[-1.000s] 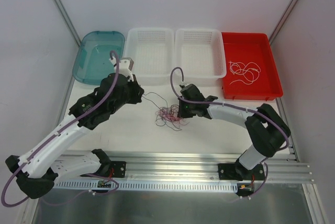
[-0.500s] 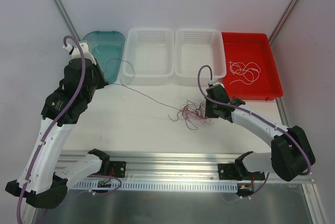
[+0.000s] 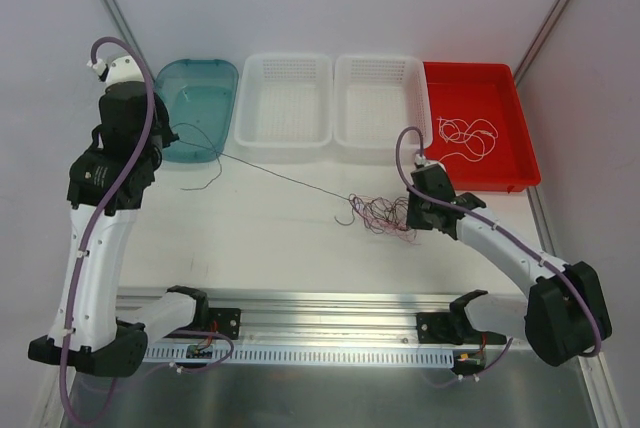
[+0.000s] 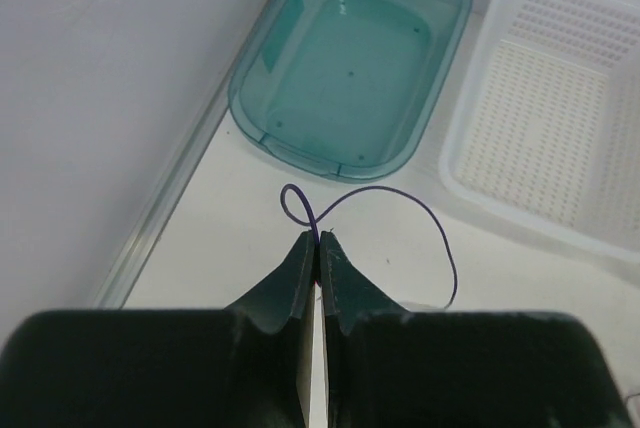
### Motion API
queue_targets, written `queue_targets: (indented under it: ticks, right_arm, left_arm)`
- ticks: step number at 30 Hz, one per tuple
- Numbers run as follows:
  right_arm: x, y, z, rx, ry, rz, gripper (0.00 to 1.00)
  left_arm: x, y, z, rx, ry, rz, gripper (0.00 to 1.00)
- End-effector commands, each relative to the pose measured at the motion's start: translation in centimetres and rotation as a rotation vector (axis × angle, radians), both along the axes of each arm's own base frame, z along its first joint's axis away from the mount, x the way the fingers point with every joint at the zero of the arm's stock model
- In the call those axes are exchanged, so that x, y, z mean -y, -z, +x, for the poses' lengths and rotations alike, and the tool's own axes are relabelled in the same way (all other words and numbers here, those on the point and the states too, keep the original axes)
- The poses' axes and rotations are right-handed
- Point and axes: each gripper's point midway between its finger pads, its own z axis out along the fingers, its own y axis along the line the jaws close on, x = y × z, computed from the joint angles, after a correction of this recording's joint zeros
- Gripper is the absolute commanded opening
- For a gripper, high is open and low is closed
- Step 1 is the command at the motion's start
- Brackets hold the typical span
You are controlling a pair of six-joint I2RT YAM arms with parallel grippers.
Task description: Untangle the cables
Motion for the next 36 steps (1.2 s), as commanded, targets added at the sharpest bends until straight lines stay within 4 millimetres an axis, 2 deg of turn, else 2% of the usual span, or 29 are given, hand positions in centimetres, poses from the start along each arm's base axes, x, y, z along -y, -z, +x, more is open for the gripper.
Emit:
queue_targets:
  ticks: [1, 2, 6, 7, 9, 12, 15, 16, 18, 19, 21, 22, 25, 26, 27, 28, 30, 34, 36]
  right_arm:
    - [1.6, 0.0, -0.9, -0.012, 0.014, -0.024, 0.09]
    - [1.7, -0.4, -0.9, 0.0, 0.017, -0.016, 0.08]
    - [2.5, -1.0, -1.7, 0.005, 0.029, -0.001, 0.09]
    - [2.8, -1.2, -1.7, 0.008, 0.038, 0.004, 0.09]
    - [2.9, -2.5, -1.7, 0.043, 0.034, 0.023, 0.09]
    - [2.9, -3.8, -1.8, 0.078, 0.015, 0.032, 0.09]
    - [3.3, -5.0, -1.7, 0.088, 0.02, 0.025, 0.09]
    - [3.2, -5.7, -1.4, 0.103, 0.017, 0.029, 0.09]
    - [2.6, -6.4, -1.6, 0.109, -0.016, 0.054, 0.1]
    - [2.3, -7.2, -1.5, 0.127, -0.027, 0.071, 0.1]
    - [2.0, -7.9, -1.6, 0.14, -0.045, 0.092, 0.08]
    - [2.1, -8.4, -1.5, 0.152, -0.047, 0.086, 0.02]
    - [3.3, -10.5, -1.4, 0.191, -0.028, 0.041, 0.01]
    - [4.1, -11.2, -1.7, 0.204, -0.013, 0.02, 0.01]
    - [4.7, -12.8, -1.4, 0.243, 0.008, 0.017, 0.01]
    - [5.2, -13.5, -1.5, 0.261, 0.016, 0.008, 0.01]
    - [6.3, -16.0, -1.9, 0.318, 0.04, 0.001, 0.01]
    - [7.1, -19.8, -2.5, 0.422, 0.065, 0.036, 0.01]
    - [7.5, -21.1, -2.7, 0.463, 0.079, 0.05, 0.01]
  left_arm:
    - [-3.1, -2.6, -0.9, 0.035, -0.103, 0.058, 0.0]
    - [-3.8, -3.4, -1.0, 0.043, -0.133, 0.077, 0.0]
    - [-5.8, -4.1, -1.3, 0.028, -0.214, 0.115, 0.0]
    - [-5.9, -3.9, -1.3, 0.021, -0.216, 0.114, 0.0]
    - [-4.7, -2.8, -0.6, 0.007, -0.156, 0.076, 0.0]
    - [-3.1, -0.4, -0.2, -0.039, -0.074, 0.026, 0.0]
    - [-3.5, 1.9, -0.6, -0.093, -0.091, 0.043, 0.0]
    - [-3.9, 3.2, -0.8, -0.129, -0.111, 0.062, 0.0]
    - [-3.6, 4.4, -1.1, -0.153, -0.094, 0.056, 0.0]
    - [-3.0, 6.0, -1.3, -0.185, -0.062, 0.036, 0.0]
    - [-2.5, 7.7, -1.3, -0.21, -0.048, 0.015, 0.0]
    - [-2.8, 10.0, -1.6, -0.264, -0.06, 0.026, 0.0]
    - [-4.0, 12.8, -2.1, -0.34, -0.123, 0.065, 0.0]
    - [-5.2, 14.2, -2.5, -0.381, -0.183, 0.079, 0.0]
    - [-5.8, 14.7, -2.6, -0.391, -0.209, 0.076, 0.0]
    - [-6.2, 15.4, -2.7, -0.41, -0.225, 0.075, 0.0]
    - [-7.9, 15.8, -2.9, -0.421, -0.298, 0.068, 0.0]
    - [-10.2, 15.3, -2.8, -0.392, -0.419, 0.071, 0.0]
    - [-11.6, 15.3, -3.1, -0.383, -0.474, 0.054, 0.0]
